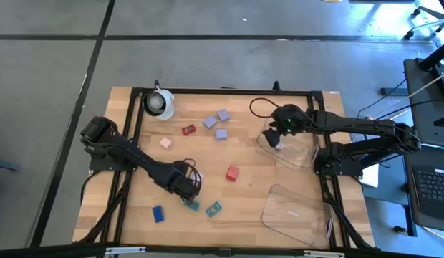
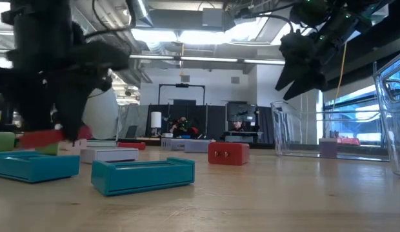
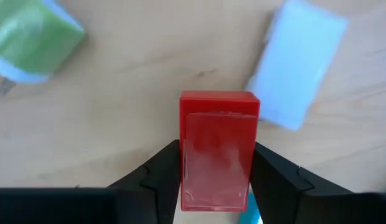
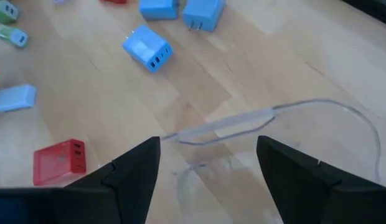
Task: Pick & Place Office items
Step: Put the bottom red digital clock into the bottom transparent bin
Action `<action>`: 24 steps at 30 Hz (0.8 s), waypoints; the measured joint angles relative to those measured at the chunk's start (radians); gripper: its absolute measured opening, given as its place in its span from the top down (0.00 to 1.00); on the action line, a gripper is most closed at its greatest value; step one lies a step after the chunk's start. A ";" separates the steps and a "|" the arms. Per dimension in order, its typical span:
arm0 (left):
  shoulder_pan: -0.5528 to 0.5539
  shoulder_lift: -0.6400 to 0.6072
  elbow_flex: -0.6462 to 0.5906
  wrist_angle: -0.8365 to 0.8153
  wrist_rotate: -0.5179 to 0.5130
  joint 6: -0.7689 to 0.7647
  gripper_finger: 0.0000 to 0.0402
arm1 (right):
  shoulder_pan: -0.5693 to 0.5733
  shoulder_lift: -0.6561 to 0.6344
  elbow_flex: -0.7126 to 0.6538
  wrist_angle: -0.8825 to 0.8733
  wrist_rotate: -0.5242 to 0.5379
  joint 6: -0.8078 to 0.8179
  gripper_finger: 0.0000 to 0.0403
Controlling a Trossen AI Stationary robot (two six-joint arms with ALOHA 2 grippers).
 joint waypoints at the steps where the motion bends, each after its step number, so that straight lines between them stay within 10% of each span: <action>1: 0.004 -0.014 0.000 0.005 -0.039 0.005 0.60 | 0.000 0.000 0.000 0.007 -0.002 0.003 0.33; 16: 0.161 -0.087 0.002 0.528 -0.598 0.710 0.61 | 0.000 0.000 0.000 0.303 -0.251 0.114 0.33; 24: 0.315 -0.086 0.003 0.887 -0.525 1.202 0.61 | 0.001 0.000 0.000 0.482 -0.382 0.109 0.33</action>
